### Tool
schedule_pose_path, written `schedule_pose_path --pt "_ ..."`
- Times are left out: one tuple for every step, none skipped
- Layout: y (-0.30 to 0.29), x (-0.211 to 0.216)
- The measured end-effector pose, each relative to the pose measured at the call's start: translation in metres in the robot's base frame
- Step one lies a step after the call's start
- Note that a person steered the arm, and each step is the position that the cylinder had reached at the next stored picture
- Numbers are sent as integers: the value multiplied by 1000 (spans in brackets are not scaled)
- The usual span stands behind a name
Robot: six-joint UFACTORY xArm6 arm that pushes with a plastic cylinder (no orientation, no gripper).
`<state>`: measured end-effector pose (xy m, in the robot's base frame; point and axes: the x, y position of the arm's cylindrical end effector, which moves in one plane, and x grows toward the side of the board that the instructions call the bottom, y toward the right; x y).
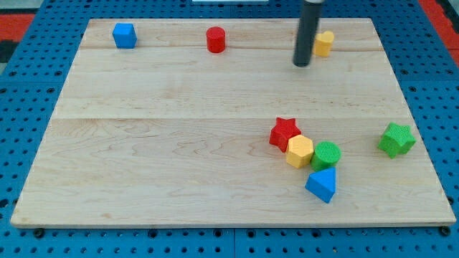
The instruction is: Separate the yellow hexagon from group of blocks
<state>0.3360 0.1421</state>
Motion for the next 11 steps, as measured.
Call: schedule_pose_path --pt "10 48" --pt "11 89" --pt "11 121" --pt "-4 147" --pt "-31 172" --pt "-57 191" --pt "-65 207" --pt "-67 224" --pt "-108 247" --pt "-152 260" --pt "-166 260"
